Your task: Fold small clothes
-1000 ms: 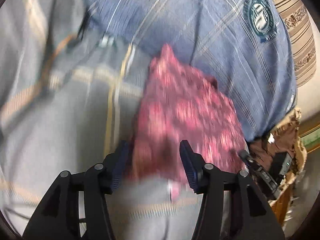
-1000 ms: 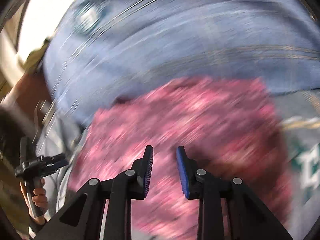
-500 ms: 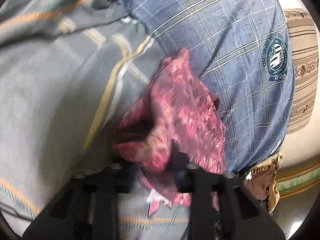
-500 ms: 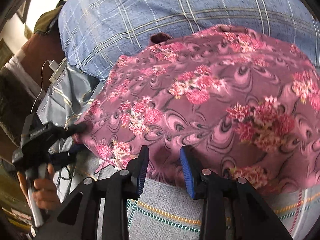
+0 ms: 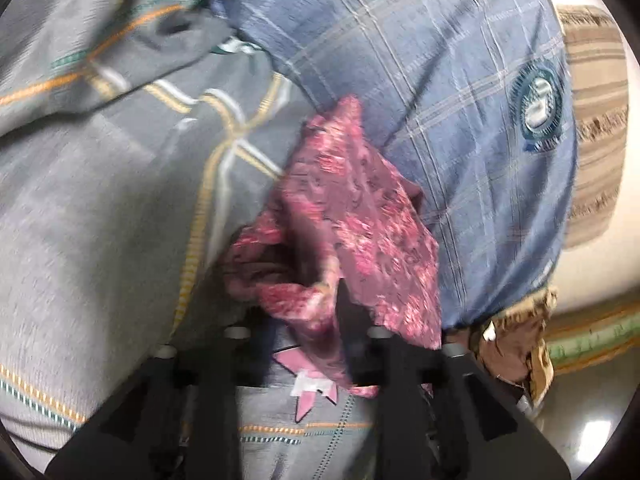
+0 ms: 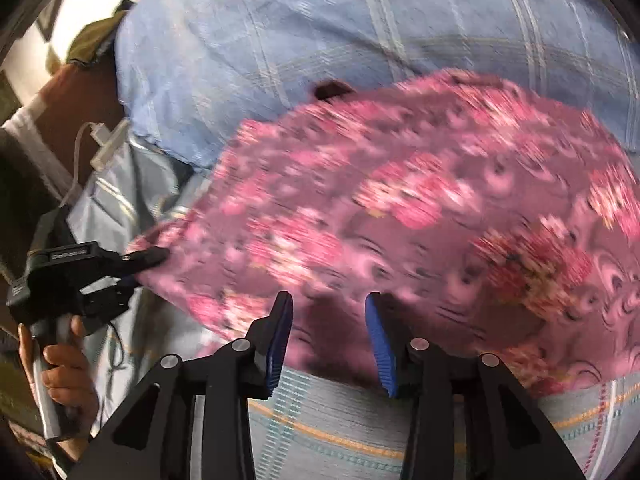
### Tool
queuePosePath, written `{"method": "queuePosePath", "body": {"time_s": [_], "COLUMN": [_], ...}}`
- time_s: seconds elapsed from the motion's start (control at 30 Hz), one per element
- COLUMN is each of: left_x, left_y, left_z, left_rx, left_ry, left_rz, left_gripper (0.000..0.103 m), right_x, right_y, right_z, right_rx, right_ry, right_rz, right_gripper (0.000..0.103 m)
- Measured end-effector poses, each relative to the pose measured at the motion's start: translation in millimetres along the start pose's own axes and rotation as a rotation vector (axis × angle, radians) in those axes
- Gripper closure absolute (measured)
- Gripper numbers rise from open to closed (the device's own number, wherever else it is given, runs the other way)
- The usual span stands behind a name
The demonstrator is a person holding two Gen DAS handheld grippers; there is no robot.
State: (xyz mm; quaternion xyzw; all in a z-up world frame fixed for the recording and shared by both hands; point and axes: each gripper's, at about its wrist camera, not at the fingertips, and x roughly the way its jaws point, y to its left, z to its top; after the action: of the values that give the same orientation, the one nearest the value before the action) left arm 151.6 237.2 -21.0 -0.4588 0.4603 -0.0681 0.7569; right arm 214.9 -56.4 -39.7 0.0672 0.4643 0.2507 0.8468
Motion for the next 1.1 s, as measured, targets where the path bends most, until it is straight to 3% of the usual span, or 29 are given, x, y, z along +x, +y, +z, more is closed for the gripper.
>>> {"method": "queuePosePath", "body": {"time_s": [0.07, 0.2, 0.5, 0.6, 0.67, 0.77, 0.87, 1.0, 1.1], "left_x": [6.7, 8.1, 8.1, 5.6, 2.4, -4.9, 2.3, 58.5, 80.8], "left_y": [0.5, 5.4, 5.7, 11.1, 13.2, 10.2, 0.7, -7.1, -21.8], "left_z": [1.5, 4.2, 9.6, 12.8, 16.3, 29.4, 47.4, 75.4, 88.1], "left_rx": [-0.008, -0.036, -0.026, -0.053, -0.063, -0.049, 0.002, 0.014, 0.076], "left_ry": [0.030, 0.060, 0.115, 0.134, 0.137, 0.129, 0.118, 0.290, 0.335], "left_rz": [-0.022, -0.047, -0.090, -0.132, -0.149, -0.152, -0.100, -0.050, -0.017], "left_gripper": [0.058, 0.058, 0.058, 0.058, 0.058, 0.056, 0.036, 0.036, 0.031], "right_x": [6.3, 26.9, 74.8, 83.6, 85.6, 75.4, 62.6, 61.1, 62.7], "right_y": [28.6, 85.3, 145.0, 148.9, 145.1, 135.2, 130.9, 126.0, 120.6], "right_z": [-1.7, -13.4, -24.0, -20.4, -16.5, -11.6, -12.0, -13.7, -13.3], "right_rx": [-0.106, -0.355, -0.626, -0.628, -0.603, -0.530, -0.494, -0.458, -0.420], "right_ry": [-0.003, 0.013, -0.021, -0.059, -0.062, -0.095, -0.134, -0.139, -0.133], "right_rz": [0.008, -0.040, -0.191, -0.213, -0.201, -0.153, -0.128, -0.097, -0.069], "right_gripper": [0.050, 0.050, 0.046, 0.051, 0.086, 0.092, 0.093, 0.094, 0.094]}}
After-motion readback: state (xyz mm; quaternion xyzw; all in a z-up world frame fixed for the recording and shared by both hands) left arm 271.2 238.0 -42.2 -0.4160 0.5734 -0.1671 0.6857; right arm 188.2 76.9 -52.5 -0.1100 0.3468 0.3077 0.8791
